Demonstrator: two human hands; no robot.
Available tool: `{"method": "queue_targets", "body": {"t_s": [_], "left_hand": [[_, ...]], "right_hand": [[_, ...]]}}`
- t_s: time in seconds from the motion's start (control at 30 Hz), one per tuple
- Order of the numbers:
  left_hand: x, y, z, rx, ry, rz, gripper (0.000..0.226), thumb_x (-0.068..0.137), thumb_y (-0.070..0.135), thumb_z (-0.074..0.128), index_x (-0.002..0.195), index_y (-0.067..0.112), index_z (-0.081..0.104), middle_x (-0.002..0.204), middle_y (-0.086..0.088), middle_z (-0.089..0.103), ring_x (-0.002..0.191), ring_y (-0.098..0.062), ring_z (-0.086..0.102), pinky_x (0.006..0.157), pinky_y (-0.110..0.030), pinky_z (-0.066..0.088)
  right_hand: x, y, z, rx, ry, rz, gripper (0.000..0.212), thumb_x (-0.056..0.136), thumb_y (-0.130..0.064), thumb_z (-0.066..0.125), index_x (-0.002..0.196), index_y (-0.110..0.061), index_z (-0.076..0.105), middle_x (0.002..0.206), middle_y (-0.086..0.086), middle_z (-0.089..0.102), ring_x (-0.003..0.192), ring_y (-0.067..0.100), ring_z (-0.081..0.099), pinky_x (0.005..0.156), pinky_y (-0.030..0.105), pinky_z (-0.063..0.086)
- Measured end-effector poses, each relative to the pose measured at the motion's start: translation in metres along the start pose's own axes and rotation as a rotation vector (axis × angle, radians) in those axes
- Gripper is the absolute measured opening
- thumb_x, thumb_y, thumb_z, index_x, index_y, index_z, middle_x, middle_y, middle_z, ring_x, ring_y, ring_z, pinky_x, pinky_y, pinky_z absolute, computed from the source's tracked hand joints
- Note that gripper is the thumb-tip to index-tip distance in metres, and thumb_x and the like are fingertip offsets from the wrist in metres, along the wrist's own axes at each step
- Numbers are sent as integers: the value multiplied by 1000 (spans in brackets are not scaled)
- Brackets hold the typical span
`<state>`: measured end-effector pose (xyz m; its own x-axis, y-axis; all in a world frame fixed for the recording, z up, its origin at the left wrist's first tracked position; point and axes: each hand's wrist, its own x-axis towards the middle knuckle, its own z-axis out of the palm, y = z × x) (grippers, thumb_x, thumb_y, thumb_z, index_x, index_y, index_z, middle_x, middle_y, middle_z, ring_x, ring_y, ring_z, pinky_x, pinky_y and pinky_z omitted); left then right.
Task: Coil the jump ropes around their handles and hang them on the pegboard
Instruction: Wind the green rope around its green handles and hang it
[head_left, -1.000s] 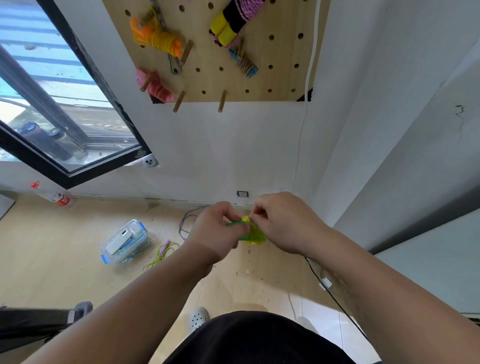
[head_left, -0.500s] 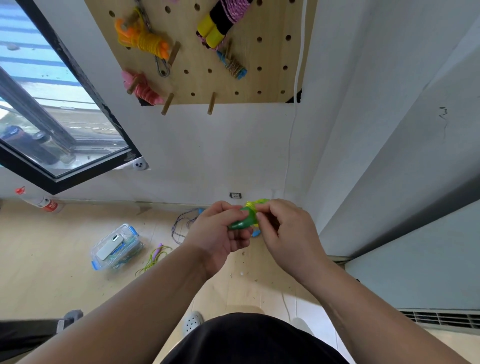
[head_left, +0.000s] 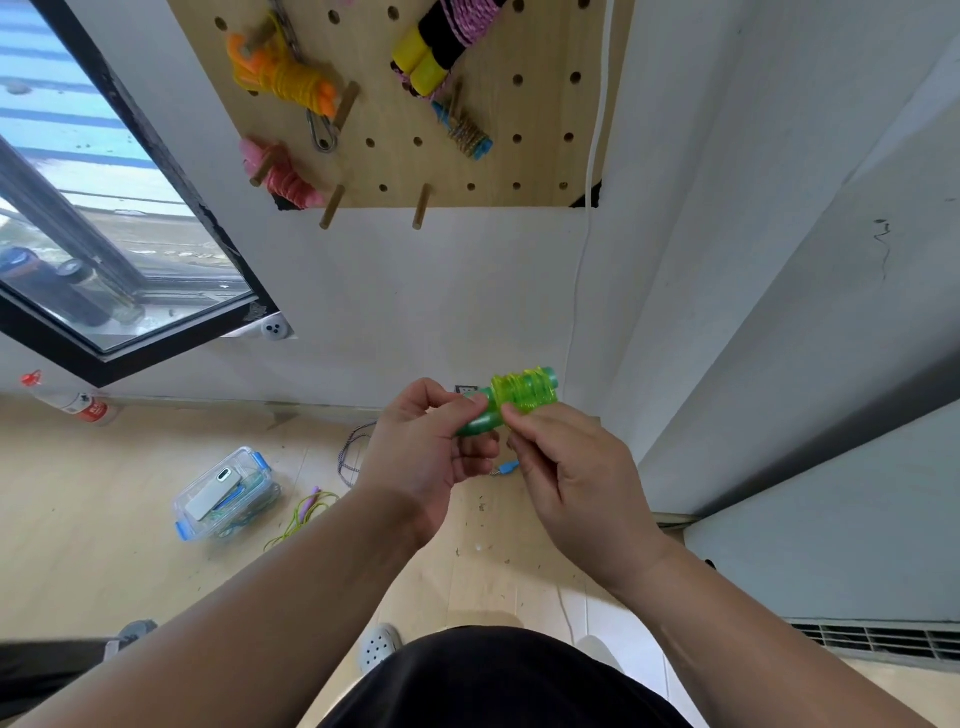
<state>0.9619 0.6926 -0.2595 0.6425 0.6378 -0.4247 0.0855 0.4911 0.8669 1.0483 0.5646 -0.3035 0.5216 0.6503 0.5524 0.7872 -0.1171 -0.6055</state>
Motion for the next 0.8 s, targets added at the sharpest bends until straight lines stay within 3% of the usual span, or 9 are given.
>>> {"method": "queue_targets", "body": {"t_s": [0.13,0.2,0.27,0.33,0.47,0.6,0.67,0.73,0.8], "left_hand": [[-1,0,-3,414,115,291,21,92,-1,67,85,0,48,64,-14,65,51,-24,63,47,-29,51],[0,0,-5,481,139,342,20,91,0,69,84,1,50,64,-12,66,50,-23,64,48,-29,52],[-1,2,-6,385,140,281,21,91,-1,69,82,4,50,66,-16,66,49,-25,62,46,-31,50],[-3,5,-7,128,96,151,25,92,-1,67,78,9,49,69,-18,64,48,-24,60,45,-30,49],[-4,8,-9,-213,2,-32,32,94,6,63,69,16,47,67,-11,63,47,-16,58,42,-24,47],[-10,13,-9,-286,-105,-113,27,88,16,66,69,18,46,63,-13,59,42,-12,50,41,-21,43],[-13,14,-10,-298,-173,-160,24,81,20,68,75,20,44,60,-11,53,39,-10,44,39,-20,37],[-16,13,-10,-319,-237,-214,24,78,20,67,80,20,44,57,-9,46,34,-7,38,36,-19,30],[-21,12,-11,-299,-295,-259,19,78,19,65,78,17,46,53,-7,45,30,-5,33,34,-18,26]], "right_hand": [[0,-9,-5,191,-66,182,26,97,-9,61,117,-21,73,91,-18,66,89,2,61,79,8,42],[-2,-12,-5,203,-98,216,27,98,-11,61,119,-25,72,92,-22,65,91,3,62,79,9,43],[-2,-13,-5,162,-150,172,28,99,-15,58,123,-24,70,95,-22,64,93,1,61,81,13,45],[-1,-11,-4,118,-170,94,32,99,-13,56,128,-19,68,98,-16,67,93,0,59,81,14,46],[-2,-8,0,112,-85,30,32,95,-10,63,125,-17,70,99,-10,73,92,-4,62,83,8,45],[-6,-14,-2,477,20,337,25,89,-2,72,103,-21,77,84,-8,76,71,6,67,69,16,52],[-2,-15,-6,703,11,504,13,85,0,75,90,-12,77,76,1,75,63,11,65,62,22,53],[3,-13,-11,884,-73,581,6,82,-1,75,83,-7,74,70,5,71,60,15,61,59,26,51],[8,-7,-16,1001,-229,604,13,81,0,77,82,-13,76,70,7,69,59,15,59,56,26,49]]}}
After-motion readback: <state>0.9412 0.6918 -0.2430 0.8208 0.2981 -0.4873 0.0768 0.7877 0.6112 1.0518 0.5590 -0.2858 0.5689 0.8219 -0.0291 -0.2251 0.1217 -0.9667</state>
